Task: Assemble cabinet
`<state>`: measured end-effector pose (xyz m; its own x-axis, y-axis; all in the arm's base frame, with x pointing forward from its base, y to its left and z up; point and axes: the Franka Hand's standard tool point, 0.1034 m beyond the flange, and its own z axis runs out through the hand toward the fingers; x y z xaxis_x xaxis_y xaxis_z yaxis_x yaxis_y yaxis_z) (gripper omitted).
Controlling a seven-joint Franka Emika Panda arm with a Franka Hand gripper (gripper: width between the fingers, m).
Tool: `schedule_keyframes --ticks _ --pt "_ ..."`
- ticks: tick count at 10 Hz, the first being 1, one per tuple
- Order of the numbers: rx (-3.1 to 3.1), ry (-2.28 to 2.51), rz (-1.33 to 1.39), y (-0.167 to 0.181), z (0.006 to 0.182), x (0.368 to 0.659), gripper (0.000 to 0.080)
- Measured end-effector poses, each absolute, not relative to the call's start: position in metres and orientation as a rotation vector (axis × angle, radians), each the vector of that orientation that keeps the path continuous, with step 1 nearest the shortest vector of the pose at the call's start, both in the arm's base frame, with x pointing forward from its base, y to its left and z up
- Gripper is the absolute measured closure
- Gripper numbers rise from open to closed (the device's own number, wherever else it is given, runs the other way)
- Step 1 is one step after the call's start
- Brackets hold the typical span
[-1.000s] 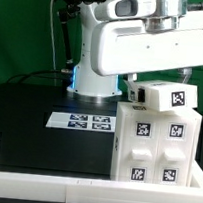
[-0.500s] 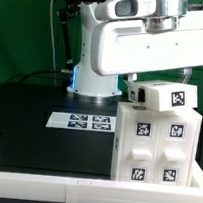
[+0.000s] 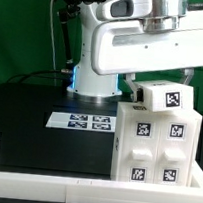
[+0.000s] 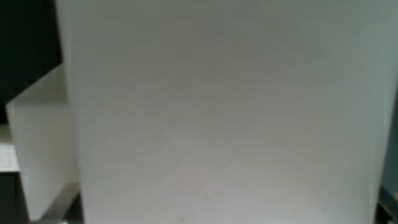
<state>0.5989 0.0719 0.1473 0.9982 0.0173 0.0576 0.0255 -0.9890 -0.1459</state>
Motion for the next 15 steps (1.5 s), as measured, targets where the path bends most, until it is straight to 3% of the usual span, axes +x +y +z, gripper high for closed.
schedule_keyframes --ticks 7,15 --pt "-2.78 1.001 -0.047 0.08 0.147 0.6 0.0253" --pt "-2.485 1.555 0.029 0.083 0.147 0.6 0.0253"
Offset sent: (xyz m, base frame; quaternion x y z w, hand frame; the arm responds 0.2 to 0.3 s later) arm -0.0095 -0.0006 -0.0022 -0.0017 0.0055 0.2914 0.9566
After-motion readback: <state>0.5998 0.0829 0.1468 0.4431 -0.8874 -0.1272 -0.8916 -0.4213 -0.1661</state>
